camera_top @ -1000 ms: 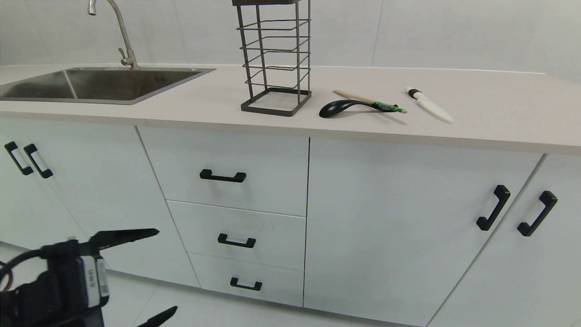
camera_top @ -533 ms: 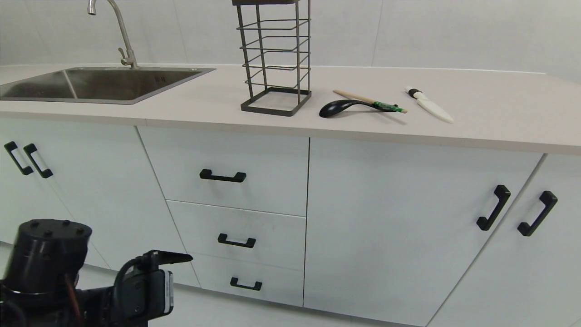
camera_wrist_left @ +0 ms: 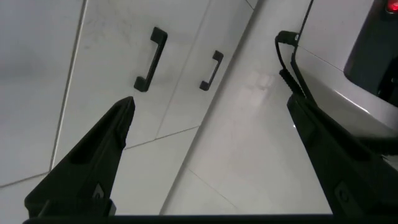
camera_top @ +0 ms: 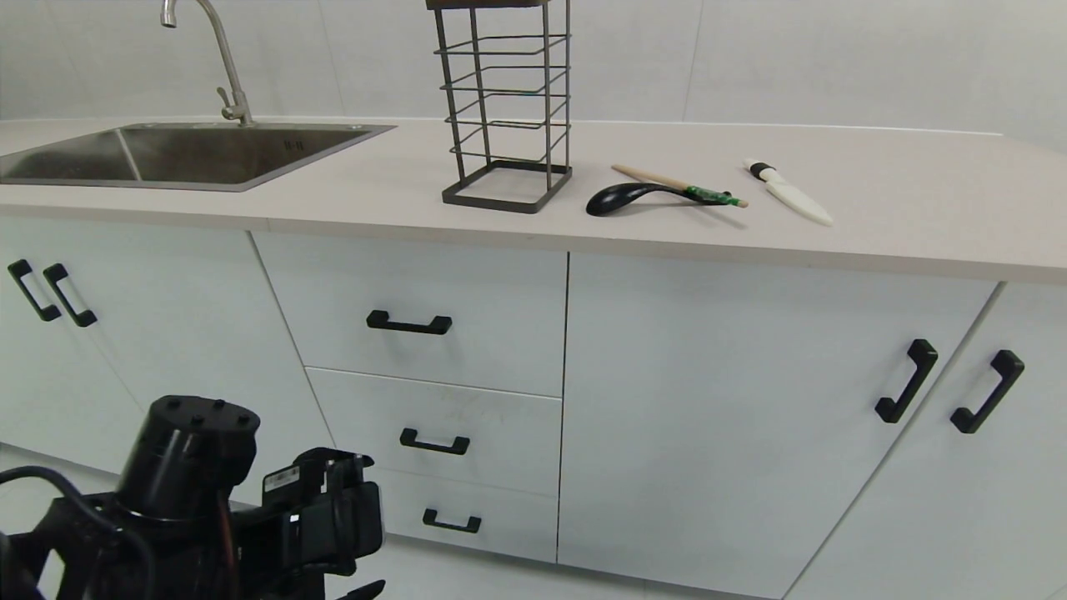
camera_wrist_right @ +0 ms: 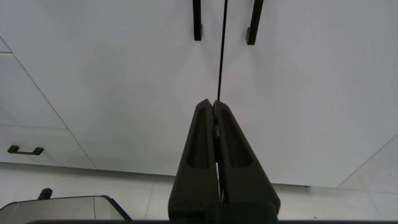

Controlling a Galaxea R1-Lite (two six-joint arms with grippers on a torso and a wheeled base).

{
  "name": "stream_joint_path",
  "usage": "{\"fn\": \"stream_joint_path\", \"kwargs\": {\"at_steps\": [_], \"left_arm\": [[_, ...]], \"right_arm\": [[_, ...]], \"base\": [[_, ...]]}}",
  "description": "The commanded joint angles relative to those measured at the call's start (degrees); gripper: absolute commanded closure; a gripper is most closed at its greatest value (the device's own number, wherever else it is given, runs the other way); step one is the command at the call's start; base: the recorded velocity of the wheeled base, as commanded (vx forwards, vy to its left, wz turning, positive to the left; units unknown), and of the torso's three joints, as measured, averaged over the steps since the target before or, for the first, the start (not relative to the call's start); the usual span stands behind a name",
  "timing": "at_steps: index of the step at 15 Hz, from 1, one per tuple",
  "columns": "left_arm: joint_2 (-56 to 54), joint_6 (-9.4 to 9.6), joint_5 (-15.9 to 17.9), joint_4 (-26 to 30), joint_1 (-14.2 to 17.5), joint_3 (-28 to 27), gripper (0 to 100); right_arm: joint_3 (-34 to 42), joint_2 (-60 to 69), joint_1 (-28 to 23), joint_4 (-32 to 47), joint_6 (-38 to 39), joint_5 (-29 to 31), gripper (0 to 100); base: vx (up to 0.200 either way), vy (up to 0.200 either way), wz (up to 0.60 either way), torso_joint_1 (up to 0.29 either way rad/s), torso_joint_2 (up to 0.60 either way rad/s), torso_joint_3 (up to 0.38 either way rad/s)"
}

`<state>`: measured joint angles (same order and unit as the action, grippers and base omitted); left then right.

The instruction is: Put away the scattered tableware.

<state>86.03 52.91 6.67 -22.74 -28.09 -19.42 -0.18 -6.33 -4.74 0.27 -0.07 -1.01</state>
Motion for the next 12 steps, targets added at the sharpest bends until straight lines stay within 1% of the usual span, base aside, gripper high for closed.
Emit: {"fn": "stream_joint_path", "kwargs": {"at_steps": [1, 2, 4, 5, 8, 9, 10, 11, 12], "left_arm": [[7.5, 0.00, -0.4, -3.6, -0.6, -0.1, 0], [10.1, 0.00, -0.6, -6.1, -1.0, -0.4, 0], [13.6, 0.00, -0.7, -8.5, -0.5, -0.4, 0], [15.4, 0.00, -1.0, -9.0, -0.5, -0.7, 0], [20.6, 0.09, -1.1, -9.4, -0.3, -4.7, 0], [21.5, 0.09, -1.1, -9.4, -0.2, -5.2, 0], [23.7, 0.27, -1.1, -9.4, 0.8, -5.4, 0], [24.0, 0.27, -1.1, -9.4, 1.1, -5.2, 0], [24.9, 0.27, -1.0, -9.4, 2.9, -4.6, 0]], "right_arm": [[0.0, -0.1, 0.0, 0.1, 0.0, 0.0, 100], [0.0, -0.1, 0.0, 0.0, 0.0, 0.0, 100], [0.0, -0.1, 0.0, 0.0, 0.0, 0.0, 100], [0.0, -0.1, 0.0, 0.0, 0.0, 0.0, 100], [0.0, -0.1, 0.0, 0.0, 0.0, 0.0, 100], [0.0, -0.1, 0.0, 0.0, 0.0, 0.0, 100], [0.0, 0.0, 0.0, 0.0, 0.0, 0.0, 100], [0.0, -0.1, 0.0, 0.0, 0.0, 0.0, 100], [0.0, 0.0, 0.0, 0.0, 0.0, 0.0, 100]], "base": [[0.000, 0.000, 0.00, 0.000, 0.00, 0.000], [0.000, 0.000, 0.00, 0.000, 0.00, 0.000], [0.000, 0.000, 0.00, 0.000, 0.00, 0.000], [0.000, 0.000, 0.00, 0.000, 0.00, 0.000], [0.000, 0.000, 0.00, 0.000, 0.00, 0.000], [0.000, 0.000, 0.00, 0.000, 0.00, 0.000], [0.000, 0.000, 0.00, 0.000, 0.00, 0.000], [0.000, 0.000, 0.00, 0.000, 0.00, 0.000], [0.000, 0.000, 0.00, 0.000, 0.00, 0.000]]}}
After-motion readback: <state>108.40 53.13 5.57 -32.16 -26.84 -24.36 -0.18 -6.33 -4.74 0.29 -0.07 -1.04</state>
